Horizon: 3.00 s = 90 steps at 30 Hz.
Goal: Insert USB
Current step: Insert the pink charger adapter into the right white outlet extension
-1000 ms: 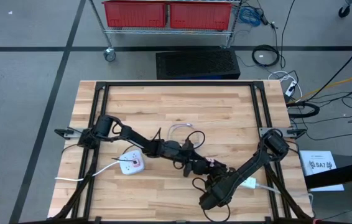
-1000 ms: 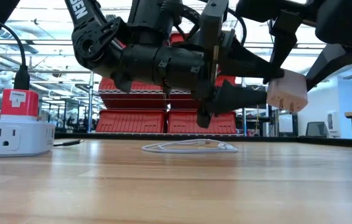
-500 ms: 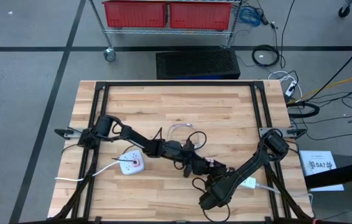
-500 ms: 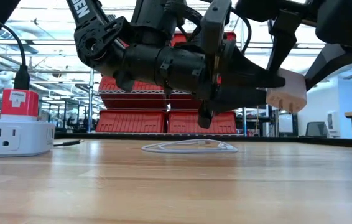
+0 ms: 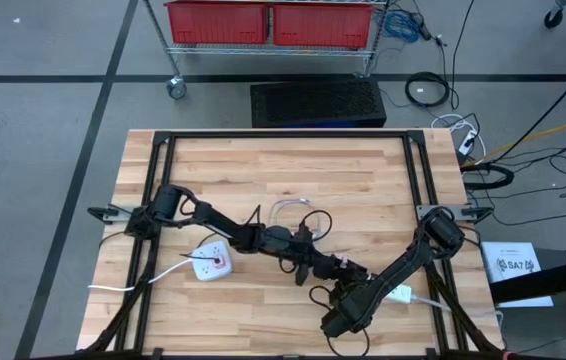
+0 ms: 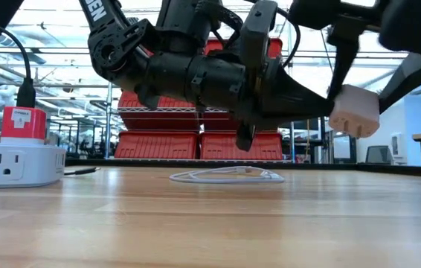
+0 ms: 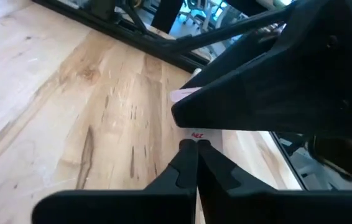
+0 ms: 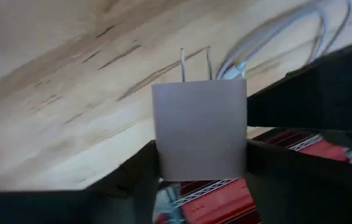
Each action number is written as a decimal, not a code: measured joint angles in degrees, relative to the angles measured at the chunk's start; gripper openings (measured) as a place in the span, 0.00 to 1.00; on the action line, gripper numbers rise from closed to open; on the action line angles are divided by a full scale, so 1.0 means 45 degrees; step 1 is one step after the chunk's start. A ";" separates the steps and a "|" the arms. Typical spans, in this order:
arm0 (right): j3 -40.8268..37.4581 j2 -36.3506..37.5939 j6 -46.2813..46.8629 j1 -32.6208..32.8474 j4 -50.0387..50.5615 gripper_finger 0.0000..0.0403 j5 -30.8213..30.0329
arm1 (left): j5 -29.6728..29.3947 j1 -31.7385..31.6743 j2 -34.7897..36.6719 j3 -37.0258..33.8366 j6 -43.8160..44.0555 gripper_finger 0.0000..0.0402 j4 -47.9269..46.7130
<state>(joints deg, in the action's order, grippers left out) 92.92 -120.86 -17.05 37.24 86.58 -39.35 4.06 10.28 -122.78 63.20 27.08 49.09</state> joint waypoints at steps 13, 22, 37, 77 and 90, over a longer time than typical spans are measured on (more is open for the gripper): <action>0.0029 0.0015 0.0331 -0.0334 -0.0018 0.16 -0.0795 | 0.0965 0.0087 -0.0019 0.0015 0.0044 0.04 -0.0031; 0.0029 0.0015 0.1053 -0.0347 -0.0058 0.01 -0.0605 | 0.0769 0.0073 -0.0015 0.0017 0.0137 0.05 -0.0162; 0.0029 0.1111 1.0169 -0.0419 0.0099 0.00 0.0931 | 0.1657 0.0185 -0.0005 0.0024 -0.0827 0.06 -0.1542; -0.9222 0.6679 1.7511 -0.2950 -1.3643 0.07 0.7158 | -0.1065 0.0384 0.0049 -0.3560 0.1820 0.00 0.2985; -0.8757 0.6384 2.1283 -0.2890 -1.3271 0.55 0.5996 | -0.1721 0.0331 -0.0005 -0.3974 0.1634 0.00 0.3991</action>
<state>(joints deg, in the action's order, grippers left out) 53.52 -92.13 78.72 24.24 26.86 -12.37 -3.68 11.77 -122.80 45.32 34.43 67.05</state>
